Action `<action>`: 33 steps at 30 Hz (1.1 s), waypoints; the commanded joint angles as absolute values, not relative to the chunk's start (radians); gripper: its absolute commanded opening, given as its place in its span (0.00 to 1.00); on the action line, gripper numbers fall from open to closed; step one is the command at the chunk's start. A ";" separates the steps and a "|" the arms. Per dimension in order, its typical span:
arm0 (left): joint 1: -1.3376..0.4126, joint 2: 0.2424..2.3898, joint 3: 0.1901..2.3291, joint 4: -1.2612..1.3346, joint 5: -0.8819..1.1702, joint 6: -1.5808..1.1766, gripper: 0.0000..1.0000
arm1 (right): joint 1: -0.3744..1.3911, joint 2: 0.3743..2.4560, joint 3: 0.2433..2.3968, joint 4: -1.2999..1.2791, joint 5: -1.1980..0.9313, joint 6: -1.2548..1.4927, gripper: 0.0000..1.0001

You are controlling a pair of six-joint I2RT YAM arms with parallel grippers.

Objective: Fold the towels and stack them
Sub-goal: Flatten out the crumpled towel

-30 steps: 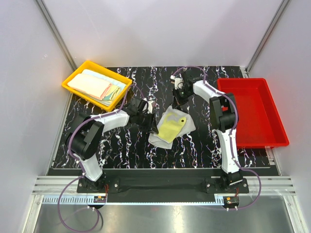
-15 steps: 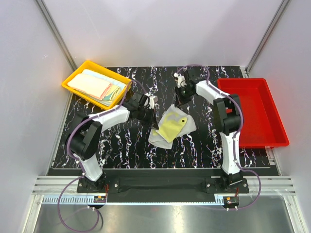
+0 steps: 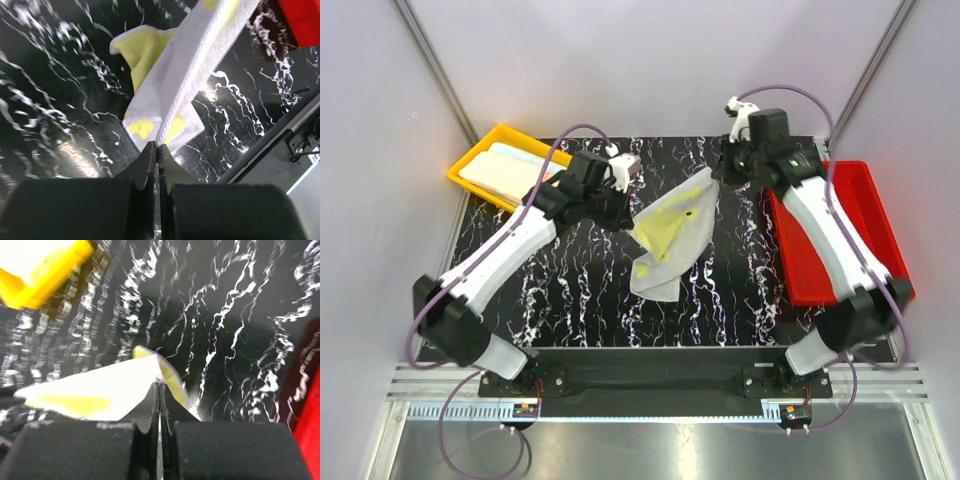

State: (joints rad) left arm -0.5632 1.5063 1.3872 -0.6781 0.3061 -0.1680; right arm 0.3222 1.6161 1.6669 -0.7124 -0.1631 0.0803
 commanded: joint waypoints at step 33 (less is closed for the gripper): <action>-0.507 1.607 1.819 -0.729 0.123 0.087 0.00 | 0.318 1.291 1.295 -0.108 0.092 0.192 0.00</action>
